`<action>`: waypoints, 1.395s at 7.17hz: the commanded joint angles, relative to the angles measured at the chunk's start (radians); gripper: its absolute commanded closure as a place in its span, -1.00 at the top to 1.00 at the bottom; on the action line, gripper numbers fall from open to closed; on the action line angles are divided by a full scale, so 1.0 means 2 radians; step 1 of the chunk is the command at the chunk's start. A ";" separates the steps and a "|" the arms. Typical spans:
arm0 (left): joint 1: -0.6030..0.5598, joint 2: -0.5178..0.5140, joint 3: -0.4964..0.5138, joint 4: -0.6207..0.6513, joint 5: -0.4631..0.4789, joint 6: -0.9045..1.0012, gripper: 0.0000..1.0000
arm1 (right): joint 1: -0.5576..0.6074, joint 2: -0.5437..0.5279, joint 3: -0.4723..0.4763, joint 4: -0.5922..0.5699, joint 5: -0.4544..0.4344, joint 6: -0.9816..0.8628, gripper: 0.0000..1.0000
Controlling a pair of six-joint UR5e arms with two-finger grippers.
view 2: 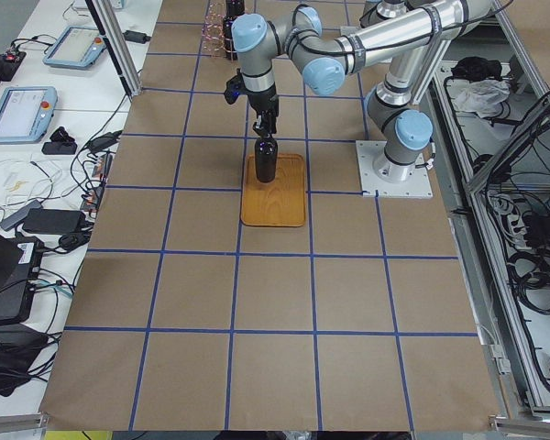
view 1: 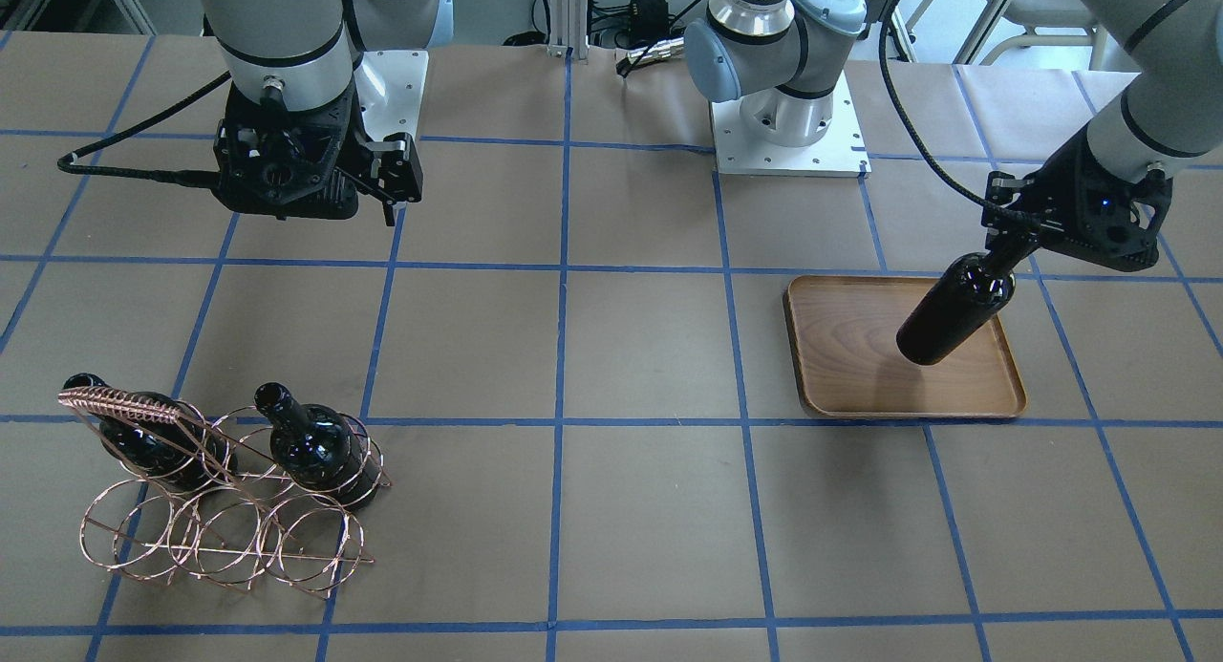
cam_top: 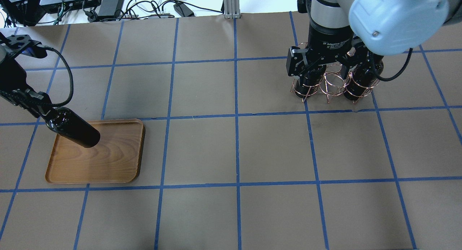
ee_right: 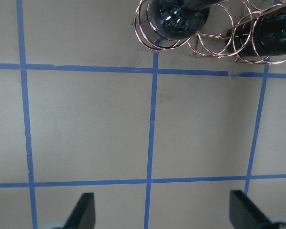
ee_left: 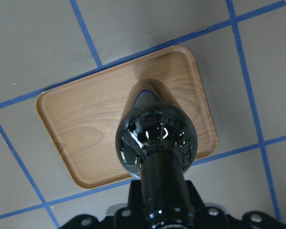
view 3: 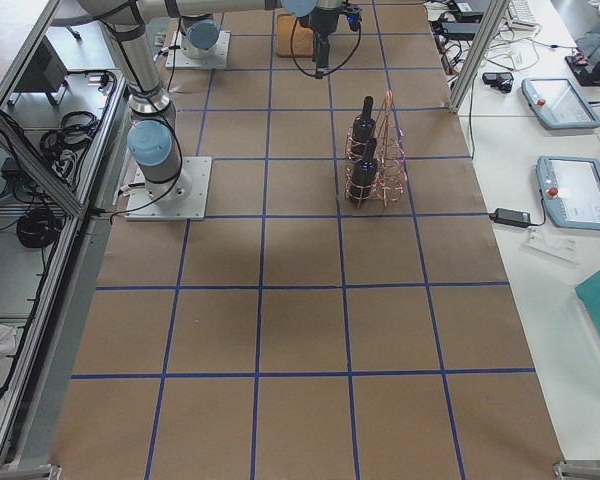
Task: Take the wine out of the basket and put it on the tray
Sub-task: 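Lower the bottle onto the wooden tray with the left gripper, laying it down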
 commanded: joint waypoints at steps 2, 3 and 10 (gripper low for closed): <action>0.004 -0.012 -0.009 0.007 -0.004 0.002 -1.00 | -0.017 0.014 -0.025 -0.031 0.010 0.003 1.00; 0.001 -0.013 -0.009 0.008 -0.004 -0.001 -1.00 | -0.027 0.024 -0.026 -0.039 0.015 0.003 1.00; 0.001 -0.019 -0.008 0.003 0.000 -0.002 1.00 | -0.037 -0.068 -0.022 -0.048 0.044 0.023 1.00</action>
